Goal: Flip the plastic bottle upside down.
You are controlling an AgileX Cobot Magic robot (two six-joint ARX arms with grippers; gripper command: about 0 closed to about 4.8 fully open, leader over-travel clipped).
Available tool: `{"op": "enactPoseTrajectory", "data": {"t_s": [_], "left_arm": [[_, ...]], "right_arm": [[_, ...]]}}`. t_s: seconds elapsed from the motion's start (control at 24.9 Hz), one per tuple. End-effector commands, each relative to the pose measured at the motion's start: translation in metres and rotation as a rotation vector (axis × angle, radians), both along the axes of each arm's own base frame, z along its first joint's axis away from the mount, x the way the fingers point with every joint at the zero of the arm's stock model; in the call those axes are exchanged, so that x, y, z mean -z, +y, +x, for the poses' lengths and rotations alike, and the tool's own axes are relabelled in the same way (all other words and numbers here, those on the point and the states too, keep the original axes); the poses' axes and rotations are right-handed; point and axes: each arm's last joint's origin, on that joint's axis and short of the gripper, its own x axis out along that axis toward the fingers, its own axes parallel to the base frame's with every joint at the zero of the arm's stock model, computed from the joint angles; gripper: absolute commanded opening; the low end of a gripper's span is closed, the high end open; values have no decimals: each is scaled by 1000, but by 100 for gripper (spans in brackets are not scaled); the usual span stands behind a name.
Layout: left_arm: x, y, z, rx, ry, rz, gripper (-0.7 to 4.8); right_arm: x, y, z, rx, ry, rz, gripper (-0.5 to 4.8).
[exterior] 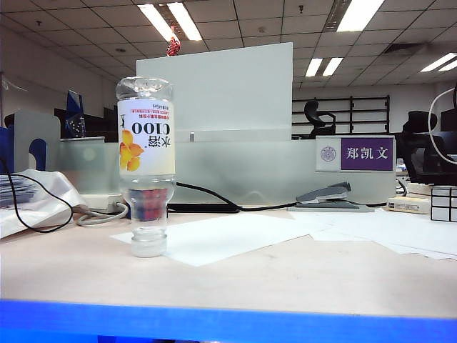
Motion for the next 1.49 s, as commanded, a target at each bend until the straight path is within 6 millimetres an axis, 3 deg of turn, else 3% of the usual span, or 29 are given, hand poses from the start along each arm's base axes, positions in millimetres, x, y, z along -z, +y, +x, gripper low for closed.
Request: {"op": "enactPoseTrajectory", "data": {"t_s": [0.04,1.49], "left_arm": [[1,0,0,3,8,5,-4],[-4,-4,-1,35,-45,96,-4]], "right_arm": [[-2,0,0,-2,-11,4,0],[-2,0,0,-2,-11,3,0]]}}
